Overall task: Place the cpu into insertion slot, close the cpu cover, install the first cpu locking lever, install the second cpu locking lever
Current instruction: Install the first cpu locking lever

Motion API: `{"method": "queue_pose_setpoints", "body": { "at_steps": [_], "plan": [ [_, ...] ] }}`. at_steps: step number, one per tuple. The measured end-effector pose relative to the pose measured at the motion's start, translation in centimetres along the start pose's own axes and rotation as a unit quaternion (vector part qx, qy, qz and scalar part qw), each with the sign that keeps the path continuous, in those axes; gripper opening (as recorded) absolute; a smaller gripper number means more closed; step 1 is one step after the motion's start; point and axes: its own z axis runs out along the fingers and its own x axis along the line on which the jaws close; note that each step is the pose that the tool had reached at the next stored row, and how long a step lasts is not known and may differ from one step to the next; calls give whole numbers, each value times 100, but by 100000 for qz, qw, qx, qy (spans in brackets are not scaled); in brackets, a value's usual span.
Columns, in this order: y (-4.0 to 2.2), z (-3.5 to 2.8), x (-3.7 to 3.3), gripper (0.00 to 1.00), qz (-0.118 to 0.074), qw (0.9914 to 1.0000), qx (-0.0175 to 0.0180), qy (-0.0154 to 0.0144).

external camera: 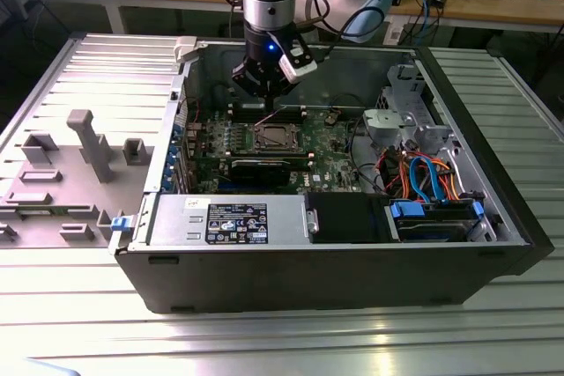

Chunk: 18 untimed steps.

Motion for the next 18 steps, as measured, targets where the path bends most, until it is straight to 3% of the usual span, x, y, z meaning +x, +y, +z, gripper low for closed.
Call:
{"method": "queue_pose_setpoints", "body": {
  "at_steps": [10, 18],
  "plan": [
    [-1, 36, -15, 11, 6, 100000, -186, -15],
    [42, 54, -51, 11, 4, 100000, -189, -17]
  ]
}}
